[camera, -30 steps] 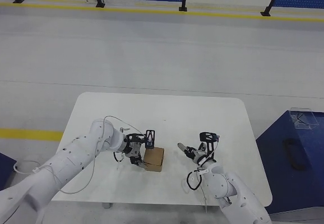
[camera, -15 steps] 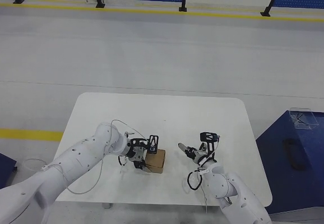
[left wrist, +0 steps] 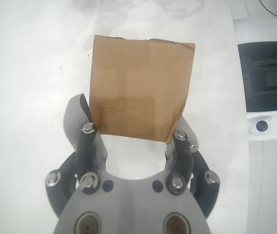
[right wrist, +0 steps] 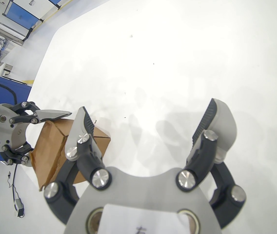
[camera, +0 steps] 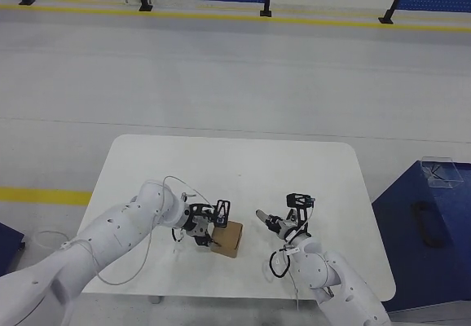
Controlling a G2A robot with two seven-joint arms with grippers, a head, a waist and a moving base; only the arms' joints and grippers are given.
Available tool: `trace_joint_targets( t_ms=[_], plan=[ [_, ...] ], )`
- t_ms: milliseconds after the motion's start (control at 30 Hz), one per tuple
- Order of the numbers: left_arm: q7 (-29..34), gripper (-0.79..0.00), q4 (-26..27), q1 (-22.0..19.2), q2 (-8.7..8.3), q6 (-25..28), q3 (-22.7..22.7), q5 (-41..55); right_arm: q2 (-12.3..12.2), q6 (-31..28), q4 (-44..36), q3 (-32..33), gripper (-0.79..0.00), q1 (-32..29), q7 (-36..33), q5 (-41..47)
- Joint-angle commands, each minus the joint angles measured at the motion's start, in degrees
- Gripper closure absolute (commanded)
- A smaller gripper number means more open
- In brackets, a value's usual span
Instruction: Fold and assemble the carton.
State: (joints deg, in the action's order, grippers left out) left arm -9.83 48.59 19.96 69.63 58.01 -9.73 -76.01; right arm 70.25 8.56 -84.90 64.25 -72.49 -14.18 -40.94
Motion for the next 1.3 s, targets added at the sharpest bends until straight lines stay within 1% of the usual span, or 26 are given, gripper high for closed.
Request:
trace_joint_targets(
  t_ms=[0, 167, 233, 300, 400, 533, 600, 633, 1033, 1067, 1267],
  plan=[
    [-0.5, 0.0, 0.8, -0.3, -0.41, 0.0, 0.0, -1.3, 0.0, 0.0, 0.0, 0.0, -0.785, 0.0, 0.0, 0.0],
    [-0.5, 0.0, 0.8, -0.3, -0.41, 0.0, 0.0, -1.3, 0.0, 0.0, 0.0, 0.0, -0.785, 0.0, 0.0, 0.0],
    [-0.3, 0.0, 2.1, 1.5, -0.46, 0.0, 0.0, -0.7, 0.0, 0.1, -0.1, 0.2, -0.785, -0.3, 0.7, 0.0],
    [-1.9, 0.0, 2.9, 1.7, -0.9, 0.0, 0.0, 0.7, 0.1, -0.2, -0.4, 0.7, -0.785, -0.5, 1.8, 1.1],
    [-6.8, 0.0, 4.4, 1.7, -2.19, 0.0, 0.0, 1.9, 0.2, -0.6, -0.5, 1.9, -0.785, -0.2, 0.9, 3.1],
    [-11.9, 0.0, 7.5, 1.8, -4.17, 0.0, 0.0, 2.4, 0.1, -1.5, -1.1, 3.2, -0.785, -0.4, -0.1, 4.4],
    [-12.3, 0.0, 8.3, 2.1, -5.13, 0.0, 0.0, 4.0, 0.1, -1.7, -1.3, 3.9, -0.785, -0.4, -0.9, 5.7],
    [-11.2, 0.0, 8.5, 2.2, -5.51, 0.0, 0.0, 5.5, 0.1, -1.8, -1.3, 4.3, -0.785, -0.4, -1.4, 6.2],
    [-10.6, 0.0, 8.5, 2.4, -5.62, 0.0, 0.0, 6.2, 0.1, -1.8, -1.3, 4.4, -0.785, -0.4, -1.6, 6.5],
    [-10.6, 0.0, 8.5, 2.4, -5.62, 0.0, 0.0, 6.2, 0.1, -0.2, 0.0, 5.1, -0.785, 0.0, -4.5, 8.7],
    [-10.2, 0.0, 8.7, 2.6, -5.6, -0.1, 0.0, 5.9, 0.1, -0.2, 0.0, 5.1, -0.785, 0.0, -4.5, 8.7]
  ],
)
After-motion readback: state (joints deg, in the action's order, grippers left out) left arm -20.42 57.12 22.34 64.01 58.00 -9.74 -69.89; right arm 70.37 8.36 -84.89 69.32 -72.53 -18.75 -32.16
